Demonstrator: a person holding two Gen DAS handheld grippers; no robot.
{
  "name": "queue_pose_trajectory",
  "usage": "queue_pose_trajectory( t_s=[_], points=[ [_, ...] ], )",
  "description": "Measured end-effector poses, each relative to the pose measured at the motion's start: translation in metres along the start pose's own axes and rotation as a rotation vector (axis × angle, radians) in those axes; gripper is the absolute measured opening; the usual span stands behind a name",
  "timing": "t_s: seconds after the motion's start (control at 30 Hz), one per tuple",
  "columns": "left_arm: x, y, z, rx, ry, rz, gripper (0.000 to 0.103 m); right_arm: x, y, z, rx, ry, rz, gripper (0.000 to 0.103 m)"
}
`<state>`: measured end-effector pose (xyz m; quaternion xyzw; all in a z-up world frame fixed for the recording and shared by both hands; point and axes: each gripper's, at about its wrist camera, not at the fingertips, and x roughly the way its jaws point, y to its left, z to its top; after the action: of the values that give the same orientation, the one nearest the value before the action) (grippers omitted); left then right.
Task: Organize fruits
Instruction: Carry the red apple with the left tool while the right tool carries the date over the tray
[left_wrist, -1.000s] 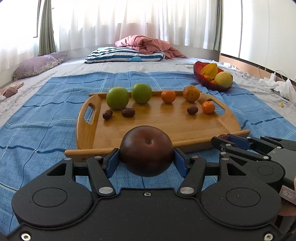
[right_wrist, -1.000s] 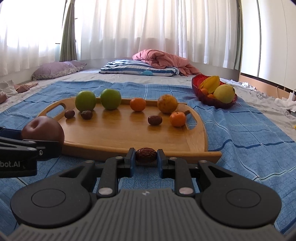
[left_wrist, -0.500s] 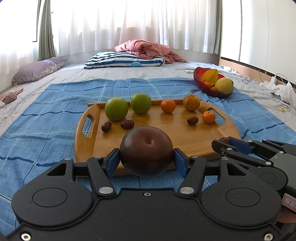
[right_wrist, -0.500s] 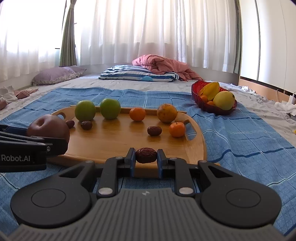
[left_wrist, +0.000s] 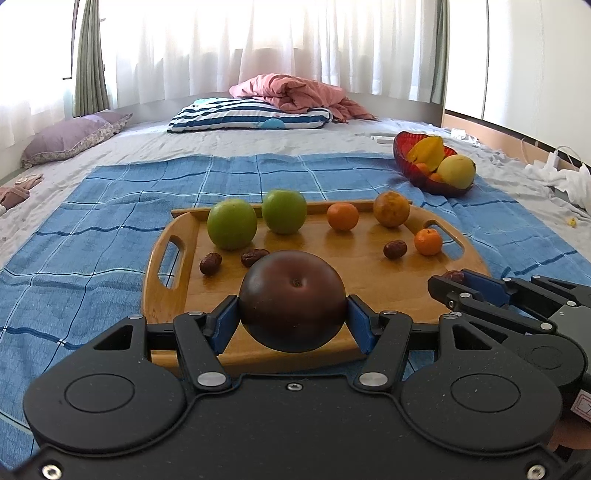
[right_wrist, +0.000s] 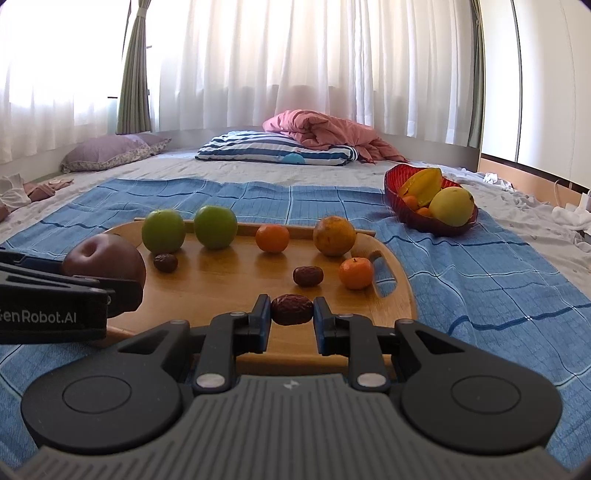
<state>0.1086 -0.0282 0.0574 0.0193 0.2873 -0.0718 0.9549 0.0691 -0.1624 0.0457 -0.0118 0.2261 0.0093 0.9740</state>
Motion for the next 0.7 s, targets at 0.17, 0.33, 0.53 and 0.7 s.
queue_pose_trajectory(
  t_s=[0.17,0.33,0.53,0.7],
  points=[
    [0.012,0.004,0.006,-0.010,0.014,0.006,0.060,0.005,0.000,0.003,-0.004,0.001,-0.001,0.028],
    [0.024,0.006,0.011,-0.017,0.025,0.009,0.060,0.016,-0.003,0.009,0.005,0.012,-0.002,0.028],
    [0.040,0.008,0.016,-0.027,0.044,0.005,0.060,0.030,-0.007,0.014,0.019,0.024,0.012,0.028],
    [0.052,0.011,0.019,-0.036,0.061,-0.003,0.060,0.042,-0.014,0.019,0.042,0.040,0.029,0.028]
  ],
)
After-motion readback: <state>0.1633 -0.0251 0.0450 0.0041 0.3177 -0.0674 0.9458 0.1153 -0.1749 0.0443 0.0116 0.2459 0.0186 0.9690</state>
